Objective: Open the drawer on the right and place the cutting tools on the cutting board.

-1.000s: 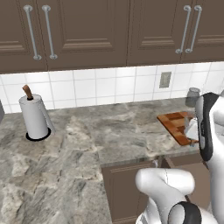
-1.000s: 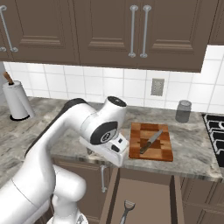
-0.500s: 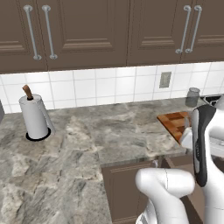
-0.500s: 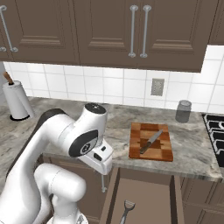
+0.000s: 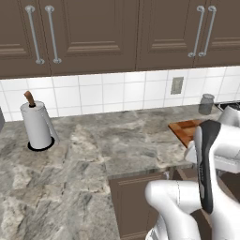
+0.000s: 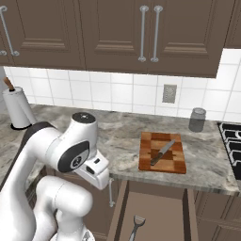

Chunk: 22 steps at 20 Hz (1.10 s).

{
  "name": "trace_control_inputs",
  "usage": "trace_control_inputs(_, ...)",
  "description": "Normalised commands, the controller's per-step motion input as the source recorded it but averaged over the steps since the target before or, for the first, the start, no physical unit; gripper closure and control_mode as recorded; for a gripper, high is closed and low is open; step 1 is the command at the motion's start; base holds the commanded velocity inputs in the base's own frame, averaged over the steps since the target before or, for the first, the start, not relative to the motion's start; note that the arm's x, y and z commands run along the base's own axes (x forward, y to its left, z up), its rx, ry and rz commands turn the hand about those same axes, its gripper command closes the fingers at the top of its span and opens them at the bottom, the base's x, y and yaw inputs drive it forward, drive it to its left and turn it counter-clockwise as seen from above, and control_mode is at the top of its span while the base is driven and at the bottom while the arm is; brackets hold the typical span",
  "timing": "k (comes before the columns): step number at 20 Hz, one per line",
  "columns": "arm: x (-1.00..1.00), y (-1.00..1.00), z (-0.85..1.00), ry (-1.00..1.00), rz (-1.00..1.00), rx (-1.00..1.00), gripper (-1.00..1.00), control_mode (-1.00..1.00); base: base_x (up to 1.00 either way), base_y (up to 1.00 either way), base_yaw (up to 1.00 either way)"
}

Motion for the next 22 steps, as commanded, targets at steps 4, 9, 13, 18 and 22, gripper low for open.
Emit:
trace_control_inputs(4,0.00,-0.22,-0.11,0.00,-0.04,-0.04,-1.00,-1.00,0.00,0.00,0.00)
trace_control_inputs(9,0.00,-0.47,-0.17,0.00,-0.03,-0.02,-1.00,-1.00,0.00,0.00,0.00)
trace_control_inputs(13,0.00,-0.47,-0.20,0.00,-0.01,0.00,-1.00,-1.00,0.00,0.00,0.00)
trace_control_inputs(18,0.00,-0.37,-0.33,0.00,-0.01,-0.02,-1.00,-1.00,0.00,0.00,0.00)
trace_control_inputs(22,0.01,-0.33,-0.39,0.00,-0.03,-0.06,-1.00,-1.00,0.00,0.00,0.00)
